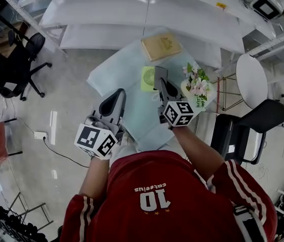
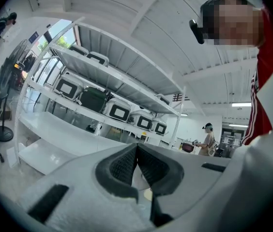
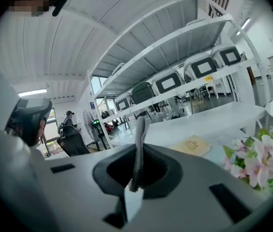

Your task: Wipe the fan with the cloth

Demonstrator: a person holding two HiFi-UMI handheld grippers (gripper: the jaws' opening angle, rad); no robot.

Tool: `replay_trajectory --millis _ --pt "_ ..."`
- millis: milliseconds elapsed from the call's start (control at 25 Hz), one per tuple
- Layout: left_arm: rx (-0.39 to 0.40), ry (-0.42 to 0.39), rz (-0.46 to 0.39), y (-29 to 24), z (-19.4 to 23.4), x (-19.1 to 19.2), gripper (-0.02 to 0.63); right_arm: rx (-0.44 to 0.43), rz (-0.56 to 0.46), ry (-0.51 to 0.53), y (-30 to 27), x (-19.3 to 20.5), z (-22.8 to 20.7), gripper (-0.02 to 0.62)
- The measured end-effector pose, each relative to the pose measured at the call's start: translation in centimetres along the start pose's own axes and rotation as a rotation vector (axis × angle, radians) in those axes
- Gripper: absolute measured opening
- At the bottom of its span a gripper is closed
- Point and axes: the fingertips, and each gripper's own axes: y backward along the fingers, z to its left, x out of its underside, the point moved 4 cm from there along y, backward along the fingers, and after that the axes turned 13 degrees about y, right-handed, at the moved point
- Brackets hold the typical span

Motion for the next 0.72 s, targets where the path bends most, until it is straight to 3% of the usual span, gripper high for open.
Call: replay_trajectory --millis 440,720 --pt "-0.081 -0.040 -0.004 0.0 0.0 0.8 0.002 -0.028 0.055 0.005 -3.4 3.7 -0.3 0.011" --pt "-0.137 -0.044 0.006 0.6 0.3 1.0 0.003 -0.060 0.086 -0.051 -5.5 5.6 -0.2 0.012"
